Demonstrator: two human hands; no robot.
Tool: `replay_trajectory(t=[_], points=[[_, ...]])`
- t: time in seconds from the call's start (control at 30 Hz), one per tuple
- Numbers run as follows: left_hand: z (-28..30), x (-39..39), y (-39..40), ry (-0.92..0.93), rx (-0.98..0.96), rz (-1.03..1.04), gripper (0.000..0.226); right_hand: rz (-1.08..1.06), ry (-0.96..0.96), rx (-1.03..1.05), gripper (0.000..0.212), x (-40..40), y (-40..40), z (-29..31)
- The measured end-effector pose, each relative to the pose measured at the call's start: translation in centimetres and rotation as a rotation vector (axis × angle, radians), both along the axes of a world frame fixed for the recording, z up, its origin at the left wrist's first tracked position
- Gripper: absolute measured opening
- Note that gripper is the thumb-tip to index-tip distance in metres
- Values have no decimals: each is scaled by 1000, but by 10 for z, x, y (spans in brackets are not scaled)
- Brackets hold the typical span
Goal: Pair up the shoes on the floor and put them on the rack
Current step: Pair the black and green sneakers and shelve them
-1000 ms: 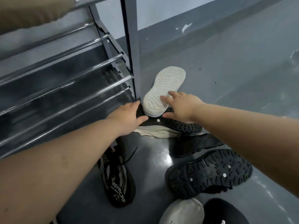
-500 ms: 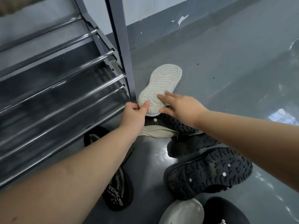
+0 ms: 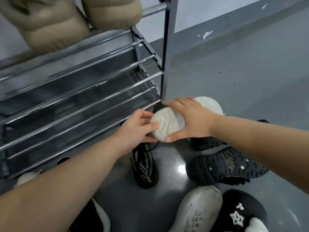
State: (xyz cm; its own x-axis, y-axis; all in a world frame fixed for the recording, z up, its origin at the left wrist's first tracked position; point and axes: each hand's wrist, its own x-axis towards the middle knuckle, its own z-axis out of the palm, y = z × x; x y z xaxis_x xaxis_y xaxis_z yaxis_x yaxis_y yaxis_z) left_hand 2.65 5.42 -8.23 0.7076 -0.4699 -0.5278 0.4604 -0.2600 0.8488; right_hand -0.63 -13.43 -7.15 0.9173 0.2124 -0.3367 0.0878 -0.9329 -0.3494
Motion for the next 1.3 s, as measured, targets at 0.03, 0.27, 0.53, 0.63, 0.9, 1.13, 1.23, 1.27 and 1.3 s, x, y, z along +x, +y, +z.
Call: replay_trajectory(t=[0.03,0.27,0.53,0.63,0.9,1.13,1.23,1.27,1.3], points=[[10,-7,12,-26,-5,-28,14,-8,5,38,95,-3,9,11],[66,-44,78,-152,-54,-79,35,74,104,-61,68,-24,63,92],[120,-95,134,314,-173,61,88,235,-103,-208,64,-51,133,171],[128,-99,151,457,-413,233,80,330,-241,-253,66,-59,157,181],[118,-118,181,414,-599,358,41,-288,6,143,96,-93,174,176],[96,-130,194,328,-512,260,65,-821,538,839,46,-99,206,122],[81,-134,200,346,-443,205,61,-827,511,875,26,-101,213,108],[76,-134,203,357,-424,204,57,-826,518,887,25,-102,215,102],[70,-134,206,366,-397,211,49,-817,515,883,26,-104,217,95]])
